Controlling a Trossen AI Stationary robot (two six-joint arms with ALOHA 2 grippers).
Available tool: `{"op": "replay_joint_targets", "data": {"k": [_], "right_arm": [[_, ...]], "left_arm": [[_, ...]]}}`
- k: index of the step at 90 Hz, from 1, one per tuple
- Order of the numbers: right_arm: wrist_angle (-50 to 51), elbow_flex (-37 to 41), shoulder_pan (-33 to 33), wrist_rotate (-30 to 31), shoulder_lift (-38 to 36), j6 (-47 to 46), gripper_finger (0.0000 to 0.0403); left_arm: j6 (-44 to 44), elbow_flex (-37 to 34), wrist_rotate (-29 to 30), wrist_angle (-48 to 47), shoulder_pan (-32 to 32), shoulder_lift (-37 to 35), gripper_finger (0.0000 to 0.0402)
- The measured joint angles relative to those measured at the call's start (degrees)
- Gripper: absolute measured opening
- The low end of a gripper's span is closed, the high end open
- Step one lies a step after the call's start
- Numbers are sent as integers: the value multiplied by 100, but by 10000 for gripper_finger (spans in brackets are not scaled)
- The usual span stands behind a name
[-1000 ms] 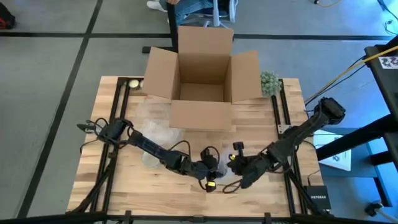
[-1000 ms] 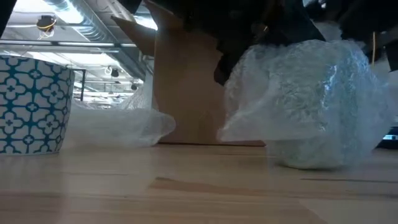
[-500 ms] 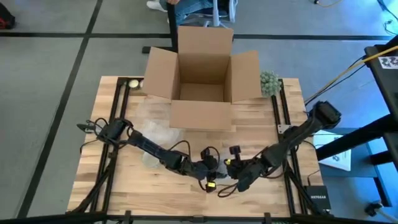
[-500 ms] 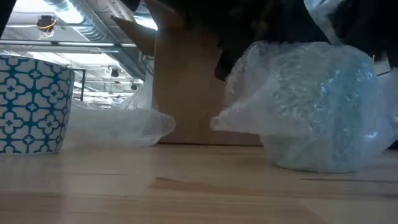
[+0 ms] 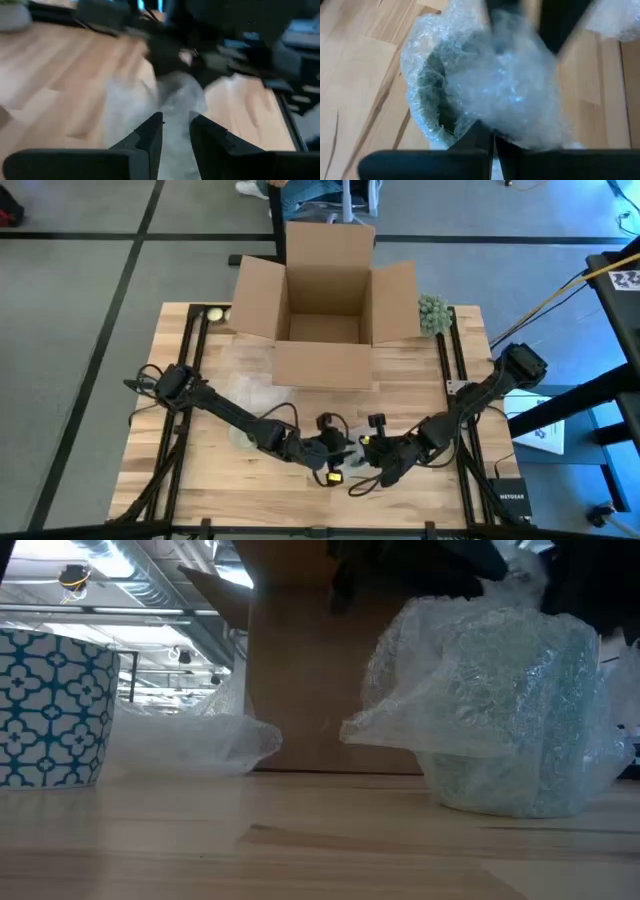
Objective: Wrap mug
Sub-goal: Wrap the green mug with the bubble wrap
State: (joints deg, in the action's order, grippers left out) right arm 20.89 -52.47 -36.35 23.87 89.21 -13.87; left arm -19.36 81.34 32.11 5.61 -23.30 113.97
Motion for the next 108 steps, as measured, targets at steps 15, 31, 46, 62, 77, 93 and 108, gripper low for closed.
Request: {"op": "replay_joint_targets", "data": {"k": [15, 31, 46, 62, 77, 93, 108], "right_arm": [[2, 0, 1, 1, 2, 3, 1], [-3, 0, 2, 7, 4, 7, 1], [8, 2, 2, 7, 4, 23, 1], [30, 4, 2, 5, -20, 48, 1], [114, 23, 6, -160, -242, 44, 1], [260, 20, 4, -537, -723, -113, 1], [170, 14, 4, -692, -1111, -124, 1]], "left_arm": [[-274, 9, -57, 380, 71, 172, 78], [-275, 9, -335, 588, 76, 496, 78], [-275, 9, -329, 537, 102, 627, 78], [-306, 9, -384, 431, 130, 671, 78], [-312, 9, -382, 358, 130, 671, 78], [-319, 9, -382, 349, 130, 671, 78], [-320, 9, -390, 349, 130, 673, 78]]}}
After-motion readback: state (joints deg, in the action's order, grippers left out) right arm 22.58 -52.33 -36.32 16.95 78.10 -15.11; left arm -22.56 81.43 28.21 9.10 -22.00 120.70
